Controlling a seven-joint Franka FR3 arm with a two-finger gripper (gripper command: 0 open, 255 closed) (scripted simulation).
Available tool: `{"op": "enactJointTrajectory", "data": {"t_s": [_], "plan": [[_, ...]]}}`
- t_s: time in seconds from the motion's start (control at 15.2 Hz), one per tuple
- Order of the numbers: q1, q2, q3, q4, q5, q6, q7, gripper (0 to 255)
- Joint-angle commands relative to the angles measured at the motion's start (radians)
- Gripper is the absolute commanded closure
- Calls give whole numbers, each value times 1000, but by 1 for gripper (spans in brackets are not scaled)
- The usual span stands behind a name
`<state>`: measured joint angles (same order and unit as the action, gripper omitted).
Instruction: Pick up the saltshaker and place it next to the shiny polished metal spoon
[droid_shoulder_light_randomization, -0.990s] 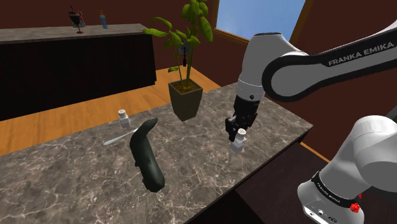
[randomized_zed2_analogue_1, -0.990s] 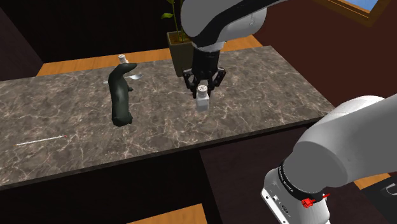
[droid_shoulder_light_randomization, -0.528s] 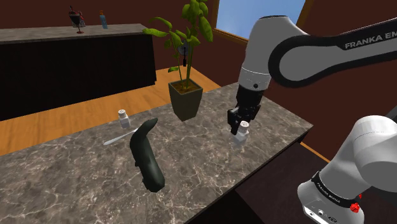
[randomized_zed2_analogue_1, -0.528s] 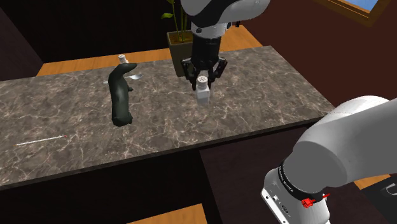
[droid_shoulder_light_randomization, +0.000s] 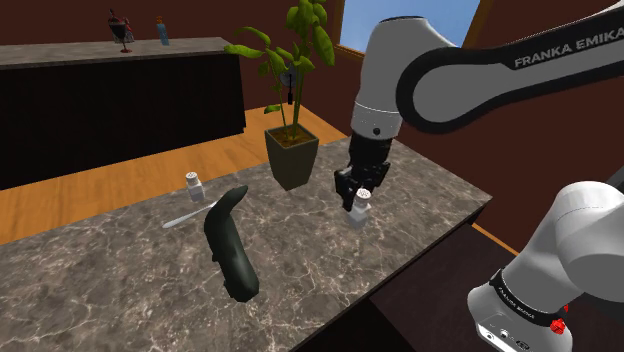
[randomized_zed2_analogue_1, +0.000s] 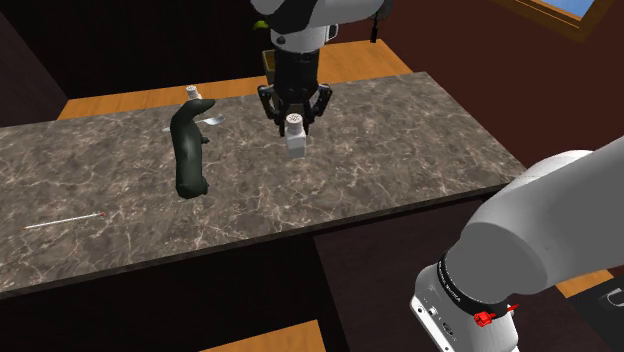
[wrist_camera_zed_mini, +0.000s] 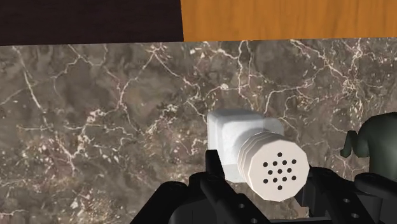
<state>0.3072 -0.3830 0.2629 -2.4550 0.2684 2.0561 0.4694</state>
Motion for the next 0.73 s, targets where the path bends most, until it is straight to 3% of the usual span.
{"op": "enactJointTrajectory", "data": {"t_s": [0.0, 0.66], "plan": [[2, 83, 28, 65, -9, 24, 36, 255], [40, 476, 122, 417, -144, 78, 242, 255]]}}
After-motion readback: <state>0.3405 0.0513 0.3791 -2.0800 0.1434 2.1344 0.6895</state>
